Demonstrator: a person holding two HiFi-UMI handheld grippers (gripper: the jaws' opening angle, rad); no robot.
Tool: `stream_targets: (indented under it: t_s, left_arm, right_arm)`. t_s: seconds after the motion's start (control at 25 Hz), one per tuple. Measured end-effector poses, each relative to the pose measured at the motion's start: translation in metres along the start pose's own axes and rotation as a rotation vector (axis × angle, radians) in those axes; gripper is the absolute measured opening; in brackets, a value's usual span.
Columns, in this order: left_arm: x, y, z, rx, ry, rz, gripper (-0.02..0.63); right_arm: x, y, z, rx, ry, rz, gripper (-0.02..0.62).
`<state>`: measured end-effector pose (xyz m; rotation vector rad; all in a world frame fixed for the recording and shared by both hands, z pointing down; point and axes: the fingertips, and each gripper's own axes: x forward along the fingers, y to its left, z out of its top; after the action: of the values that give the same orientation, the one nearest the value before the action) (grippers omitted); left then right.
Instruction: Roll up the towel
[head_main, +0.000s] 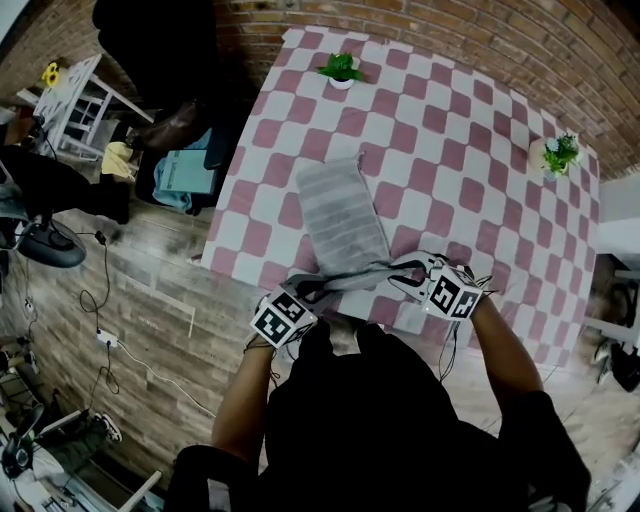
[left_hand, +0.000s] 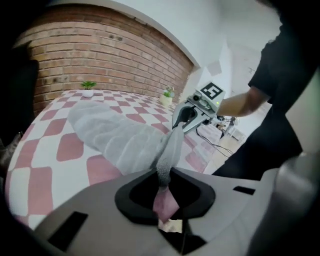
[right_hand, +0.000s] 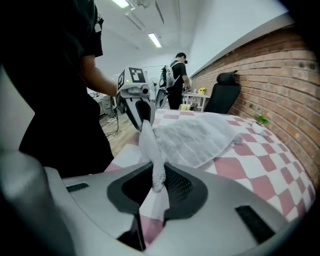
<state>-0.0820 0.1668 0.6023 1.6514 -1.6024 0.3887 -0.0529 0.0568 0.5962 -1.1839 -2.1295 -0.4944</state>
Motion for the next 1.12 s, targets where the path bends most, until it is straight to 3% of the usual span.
stream_targets:
  t_s: [0.24,0.36,0.44,0.6,0.76,0.96,1.04,1.12]
  left_arm:
    - [-0.004,0.041,0.018,-0.01,-0.046,0.186,0.067]
    - [-0.003,0.056,0.025,-0.062,-0.071,0.248,0.069]
    - [-0.002,0.065,0.029,-0.1,-0.084,0.28,0.072]
    - [-0.001,0.077,0.035,-0.131,-0.089,0.316,0.08]
    - [-0.001,0.083,0.035,-0.139,-0.083,0.323,0.084]
    - [-0.006,0.091,0.038,-0.109,-0.072,0.377,0.106]
    - [-0.011,0.088,0.041,-0.051,-0.075,0.395,0.117]
    - [-0.018,0.083,0.044,0.037,-0.072,0.407,0.144]
  right_arm:
    - [0.007,-0.055,0.015,-0.009,-0.038,-0.274,0.072]
    - [0.007,-0.071,0.02,-0.053,-0.018,-0.399,0.123]
    - [-0.005,-0.07,0.037,-0.094,-0.069,-0.453,0.136]
    - [-0.028,-0.033,0.072,-0.103,-0.23,-0.359,0.196]
    - [0.002,-0.008,0.052,-0.361,-0.053,-0.284,0.208]
    - [0.048,-0.021,0.015,-0.638,0.135,-0.248,0.207]
    - [0.056,-0.028,0.011,-0.619,0.155,-0.229,0.204]
    - [0.058,-0.035,0.012,-0.506,0.148,-0.188,0.175]
